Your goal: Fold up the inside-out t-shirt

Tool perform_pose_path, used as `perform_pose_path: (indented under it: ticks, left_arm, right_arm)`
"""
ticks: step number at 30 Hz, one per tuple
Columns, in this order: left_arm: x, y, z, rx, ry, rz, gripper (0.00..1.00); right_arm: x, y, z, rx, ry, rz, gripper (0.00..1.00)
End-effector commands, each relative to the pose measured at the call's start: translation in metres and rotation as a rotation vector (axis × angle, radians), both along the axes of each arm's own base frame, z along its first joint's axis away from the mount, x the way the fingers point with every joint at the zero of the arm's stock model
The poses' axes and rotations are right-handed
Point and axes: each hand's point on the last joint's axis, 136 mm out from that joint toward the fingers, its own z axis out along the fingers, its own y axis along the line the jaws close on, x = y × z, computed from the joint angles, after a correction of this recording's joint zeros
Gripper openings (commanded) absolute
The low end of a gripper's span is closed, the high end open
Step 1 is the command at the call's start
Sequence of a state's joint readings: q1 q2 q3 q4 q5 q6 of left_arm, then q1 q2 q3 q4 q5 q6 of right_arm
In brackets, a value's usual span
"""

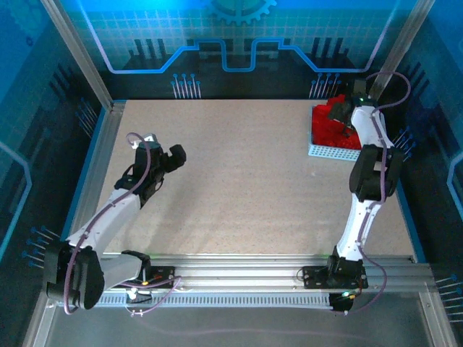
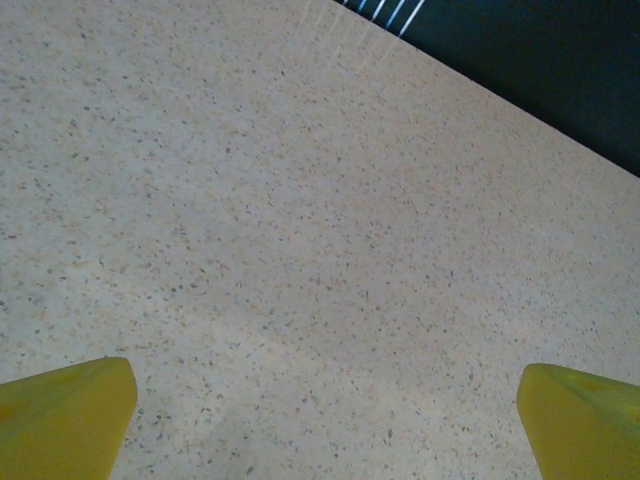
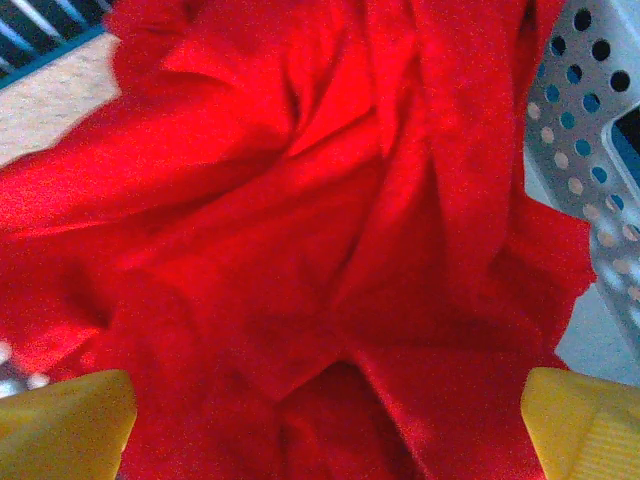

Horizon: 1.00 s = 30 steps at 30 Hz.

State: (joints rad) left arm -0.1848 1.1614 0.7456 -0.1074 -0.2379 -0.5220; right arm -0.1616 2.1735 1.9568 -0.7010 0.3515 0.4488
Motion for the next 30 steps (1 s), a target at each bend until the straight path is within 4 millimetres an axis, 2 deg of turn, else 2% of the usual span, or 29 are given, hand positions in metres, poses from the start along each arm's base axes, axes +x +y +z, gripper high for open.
perform_pose_path:
  ticks: [1,3,7,11,13,17,19,21,23,27,28,30]
  left_arm:
    - [0.008,-0.005,0.012,-0.014,-0.025,-0.034,0.99]
    - [0.008,-0.007,0.010,-0.019,-0.022,-0.041,0.99]
    - [0.008,-0.008,0.009,-0.026,-0.019,-0.046,0.99]
    - [0.007,-0.008,0.010,-0.027,-0.020,-0.046,0.99]
    - [0.007,-0.008,0.011,-0.030,-0.021,-0.045,0.99]
    - [0.005,-0.008,0.016,-0.037,-0.025,-0.044,0.99]
    - [0.003,-0.008,0.017,-0.041,-0.027,-0.044,0.99]
    - [0.002,-0.008,0.022,-0.046,-0.034,-0.043,0.99]
    - [0.000,-0.008,0.027,-0.048,-0.041,-0.045,0.99]
    - [-0.003,-0.008,0.032,-0.057,-0.053,-0.042,0.99]
    - [-0.003,-0.008,0.033,-0.060,-0.055,-0.041,0.99]
    - [-0.004,-0.008,0.034,-0.066,-0.057,-0.041,0.99]
  right_arm:
    - [-0.021,-0.022,-0.027,-0.004,0.153,-0.111,1.00]
    - [-0.016,-0.022,-0.041,0.022,0.178,-0.114,1.00]
    - [-0.008,-0.018,-0.079,0.112,0.250,-0.119,1.00]
    - [-0.003,-0.017,-0.098,0.152,0.269,-0.128,0.97]
    - [0.002,-0.017,-0.102,0.173,0.259,-0.124,0.88]
    - [0.012,-0.019,-0.097,0.213,0.214,-0.125,0.46]
    - [0.021,-0.020,-0.079,0.195,0.165,-0.107,0.28]
    - [0.030,-0.020,-0.046,0.158,0.098,-0.075,0.12]
    - [0.036,-0.020,-0.009,0.128,0.023,-0.054,0.01]
    - [0.037,-0.014,0.067,0.002,-0.110,-0.011,0.00]
    - [0.033,-0.013,0.092,-0.028,-0.152,-0.006,0.00]
    - [0.027,-0.008,0.125,-0.065,-0.209,0.006,0.00]
